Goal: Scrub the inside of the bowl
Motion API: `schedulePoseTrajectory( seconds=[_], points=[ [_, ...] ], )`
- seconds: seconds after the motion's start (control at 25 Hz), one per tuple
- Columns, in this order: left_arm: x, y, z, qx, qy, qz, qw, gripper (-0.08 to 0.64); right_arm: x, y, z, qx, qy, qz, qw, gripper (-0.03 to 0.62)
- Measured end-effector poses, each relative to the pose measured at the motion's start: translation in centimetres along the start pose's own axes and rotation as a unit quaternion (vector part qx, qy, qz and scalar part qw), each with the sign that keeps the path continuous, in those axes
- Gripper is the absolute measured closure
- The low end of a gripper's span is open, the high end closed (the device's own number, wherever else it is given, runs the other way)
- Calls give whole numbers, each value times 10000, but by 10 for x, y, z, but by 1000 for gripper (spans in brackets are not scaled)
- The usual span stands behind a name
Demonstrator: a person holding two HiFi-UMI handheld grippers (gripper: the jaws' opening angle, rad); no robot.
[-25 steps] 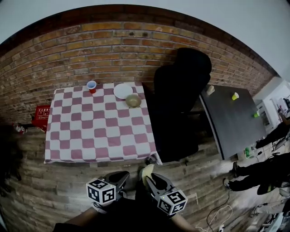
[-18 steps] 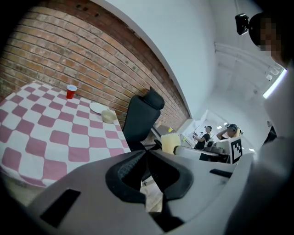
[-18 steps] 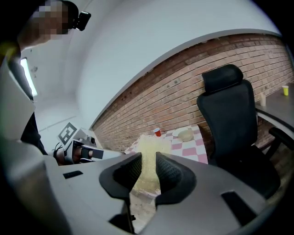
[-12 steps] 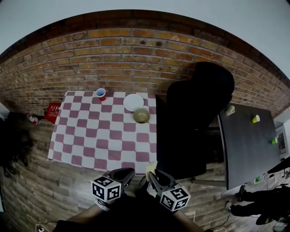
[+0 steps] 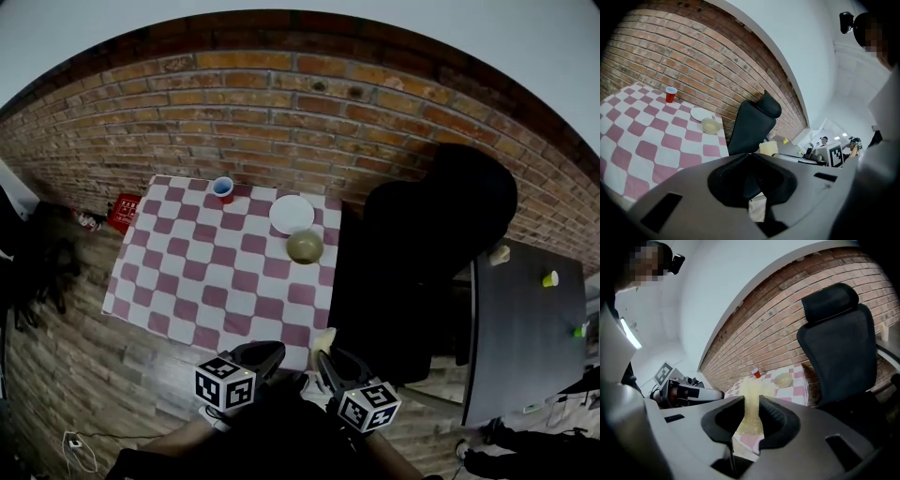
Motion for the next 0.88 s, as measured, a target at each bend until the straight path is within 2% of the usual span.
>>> schedulePoseTrajectory(
  seconds=[0.2,0.36,0.56,0.72,0.88],
  points=[
    [-5,21,-7,248,35,-49,9997,531,-28,-10,-12,4,280,-74,9996,489],
    [-13,49,-17,464,111,79,9988,531,-56,-16,-28,12,409,29,9992,489],
    [-28,79,-55,324,6,279,9991,531,-83,-31,-58,102,552,341,9978,489],
    [-39,118,-96,-159,-156,35,9997,531,-114,-50,-95,596,760,691,9929,489],
    [-64,162,-133,-300,-53,-133,9994,531,-154,-74,-135,1082,1116,917,9836,489]
  ],
)
Point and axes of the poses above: the fingertips, and each gripper's own axes: x backward along the fingers, y to its left, z out of its underside, the point moved 9 cm from there along x, backward along the fingers, and after that the axes turned 14 degrees about y, right-handed, at the moved point
